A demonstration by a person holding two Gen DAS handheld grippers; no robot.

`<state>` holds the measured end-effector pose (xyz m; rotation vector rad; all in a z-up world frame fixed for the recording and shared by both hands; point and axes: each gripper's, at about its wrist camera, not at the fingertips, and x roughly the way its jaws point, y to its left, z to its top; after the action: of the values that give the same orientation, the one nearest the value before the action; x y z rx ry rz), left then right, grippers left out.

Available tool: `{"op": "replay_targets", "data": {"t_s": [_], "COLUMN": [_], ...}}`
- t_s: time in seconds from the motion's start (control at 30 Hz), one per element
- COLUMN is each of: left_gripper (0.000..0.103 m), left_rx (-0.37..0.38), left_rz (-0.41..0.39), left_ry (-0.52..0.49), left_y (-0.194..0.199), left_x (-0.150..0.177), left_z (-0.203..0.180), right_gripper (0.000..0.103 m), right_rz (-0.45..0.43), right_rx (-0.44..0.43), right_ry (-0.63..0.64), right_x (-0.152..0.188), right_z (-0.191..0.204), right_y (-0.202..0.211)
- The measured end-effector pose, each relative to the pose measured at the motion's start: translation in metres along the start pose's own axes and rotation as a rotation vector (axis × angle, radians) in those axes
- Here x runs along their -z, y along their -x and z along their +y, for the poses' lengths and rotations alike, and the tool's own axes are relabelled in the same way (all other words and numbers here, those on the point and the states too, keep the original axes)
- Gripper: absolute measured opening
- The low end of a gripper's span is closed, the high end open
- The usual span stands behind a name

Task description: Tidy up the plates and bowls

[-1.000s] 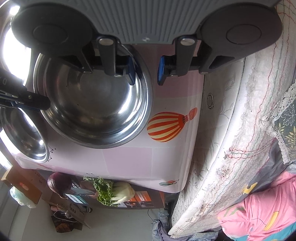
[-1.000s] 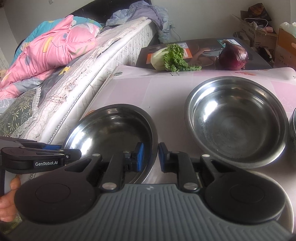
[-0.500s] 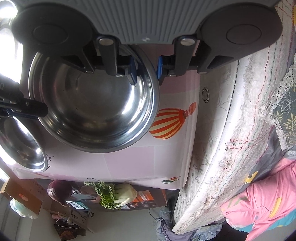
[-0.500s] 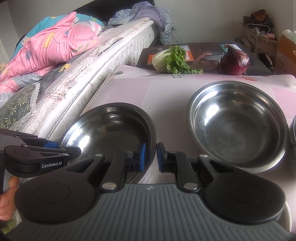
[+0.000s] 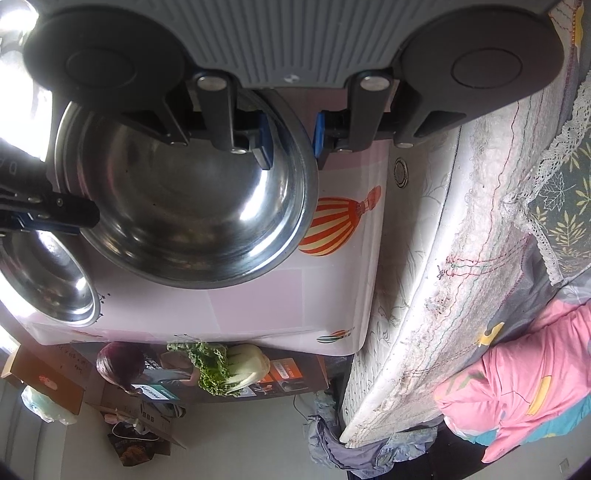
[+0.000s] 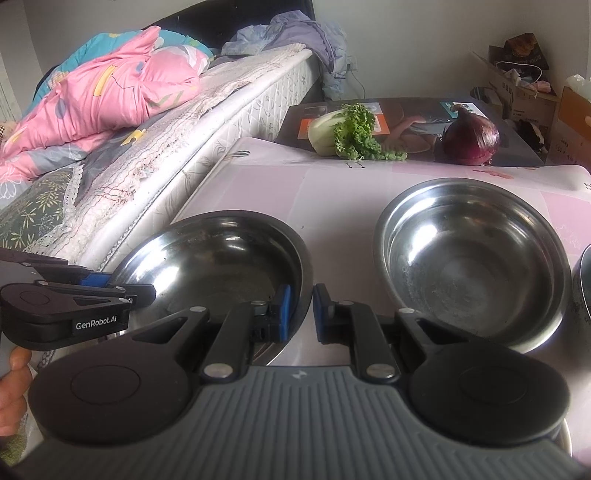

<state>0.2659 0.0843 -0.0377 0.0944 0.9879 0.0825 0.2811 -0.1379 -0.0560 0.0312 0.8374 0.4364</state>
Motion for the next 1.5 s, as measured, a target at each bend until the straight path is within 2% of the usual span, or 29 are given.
{"op": "replay_targets", "data": {"t_s": [0.93,1.5], "left_gripper": [0.023,0.023], "left_rx": [-0.007,0.005], "left_rz": [-0.069,-0.13], "left_ry": [-0.025,-0.058], "left_y": [0.031,0.058], "left_x": [-0.001,-0.006], "left_z": [-0.007,-0.024], "right_gripper": [0.012,0.012], "right_rz": [-0.043,-0.069], "right_rx": [-0.002,-0.013], "right_ry": [-0.004,-0.054], "right_x": [-0.003,-0.001], "right_z": [-0.001,-0.016], "right_y": [0.025,0.05]}}
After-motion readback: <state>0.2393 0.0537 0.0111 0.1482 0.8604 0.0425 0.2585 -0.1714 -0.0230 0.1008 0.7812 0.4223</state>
